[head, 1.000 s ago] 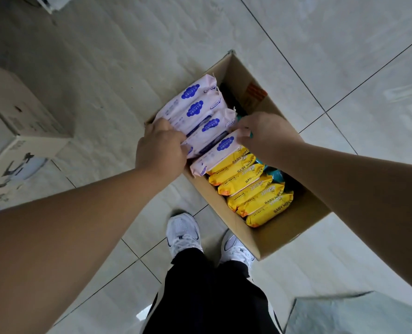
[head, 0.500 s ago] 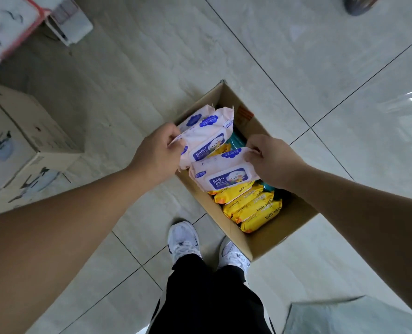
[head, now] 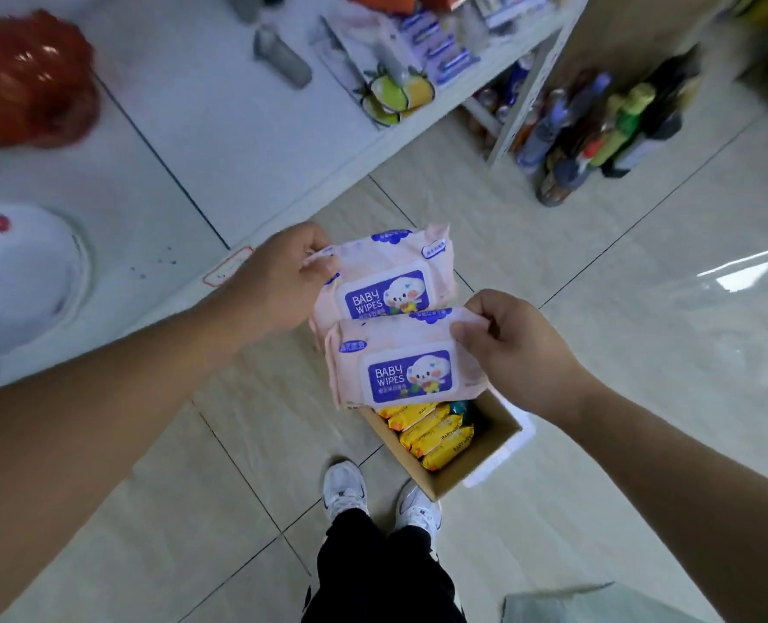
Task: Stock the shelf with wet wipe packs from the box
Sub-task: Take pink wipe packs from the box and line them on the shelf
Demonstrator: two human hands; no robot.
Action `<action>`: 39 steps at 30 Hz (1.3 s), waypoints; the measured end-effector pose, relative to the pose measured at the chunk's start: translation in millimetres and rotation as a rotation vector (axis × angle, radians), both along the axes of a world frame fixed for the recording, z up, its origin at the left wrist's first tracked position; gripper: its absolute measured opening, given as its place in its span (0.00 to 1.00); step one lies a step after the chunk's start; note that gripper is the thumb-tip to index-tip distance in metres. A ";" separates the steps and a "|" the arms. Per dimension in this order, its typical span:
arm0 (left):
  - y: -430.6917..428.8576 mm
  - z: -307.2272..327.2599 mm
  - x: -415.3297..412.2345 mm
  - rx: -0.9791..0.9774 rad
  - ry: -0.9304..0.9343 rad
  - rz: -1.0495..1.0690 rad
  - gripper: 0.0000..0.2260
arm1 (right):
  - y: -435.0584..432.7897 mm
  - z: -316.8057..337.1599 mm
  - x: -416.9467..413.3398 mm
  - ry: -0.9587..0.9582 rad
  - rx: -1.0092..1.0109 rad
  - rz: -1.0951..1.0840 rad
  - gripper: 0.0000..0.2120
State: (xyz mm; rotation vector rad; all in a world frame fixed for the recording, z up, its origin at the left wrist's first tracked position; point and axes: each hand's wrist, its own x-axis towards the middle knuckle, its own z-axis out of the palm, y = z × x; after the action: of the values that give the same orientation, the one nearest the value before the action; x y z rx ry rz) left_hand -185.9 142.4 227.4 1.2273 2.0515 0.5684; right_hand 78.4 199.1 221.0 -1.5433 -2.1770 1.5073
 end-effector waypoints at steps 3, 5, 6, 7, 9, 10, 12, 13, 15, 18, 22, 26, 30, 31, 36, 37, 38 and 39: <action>-8.2 82.2 -6.1 0.002 0.009 -0.001 0.06 | -6.7 83.7 -2.6 0.046 0.026 0.030 0.13; -18.2 137.2 -9.8 0.009 0.026 0.015 0.05 | -12.4 137.5 -11.6 0.095 0.055 0.061 0.12; -24.5 165.6 -11.8 0.015 0.038 0.027 0.05 | -15.5 163.4 -17.9 0.127 0.073 0.078 0.12; -30.8 193.7 -14.8 0.030 0.049 0.037 0.06 | -18.8 188.7 -25.1 0.154 0.095 0.098 0.12; -46.4 249.4 -23.3 0.077 0.083 0.061 0.06 | -26.2 236.8 -40.9 0.202 0.149 0.146 0.12; -55.6 275.6 -28.4 0.098 0.102 0.080 0.06 | -30.2 258.8 -49.3 0.232 0.165 0.167 0.12; -78.2 324.8 -40.8 0.131 0.132 0.131 0.06 | -41.0 298.0 -66.0 0.289 0.181 0.211 0.12; -89.9 346.5 -47.5 0.145 0.144 0.152 0.06 | -46.7 314.5 -74.2 0.316 0.195 0.231 0.10; -116.8 386.0 -60.9 0.166 0.157 0.177 0.05 | -58.5 342.8 -92.3 0.359 0.226 0.284 0.05; -165.3 433.6 -82.6 0.194 0.202 0.242 0.08 | -78.1 379.5 -127.6 0.425 0.229 0.387 0.03; -232.7 479.1 -109.7 0.235 0.285 0.364 0.07 | -116.0 420.5 -181.0 0.522 0.231 0.507 0.06; -298.8 505.8 -140.9 0.250 0.356 0.460 0.06 | -163.6 441.7 -234.4 0.552 0.183 0.586 0.09; -354.9 514.7 -179.4 0.238 0.371 0.550 0.07 | -211.1 454.7 -288.5 0.607 0.135 0.619 0.10; -366.7 515.6 -191.1 0.237 0.372 0.567 0.08 | -221.9 457.1 -302.1 0.618 0.124 0.622 0.12; -417.7 512.8 -259.1 0.213 0.336 0.601 0.06 | -268.7 456.9 -367.9 0.635 0.085 0.621 0.16; -426.6 511.4 -272.7 0.220 0.330 0.600 0.05 | -276.8 455.9 -381.7 0.634 0.076 0.617 0.16; -434.6 510.3 -285.5 0.227 0.328 0.599 0.05 | -284.1 454.3 -395.6 0.629 0.072 0.614 0.15; -441.3 508.3 -298.5 0.232 0.328 0.603 0.05 | -290.8 452.8 -409.6 0.628 0.067 0.615 0.14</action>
State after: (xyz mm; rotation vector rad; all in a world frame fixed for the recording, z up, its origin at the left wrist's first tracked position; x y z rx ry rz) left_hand -484.4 -298.8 735.7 0.8458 2.7179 0.9525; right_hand -331.2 -91.8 673.8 -0.2718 -2.3255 1.7112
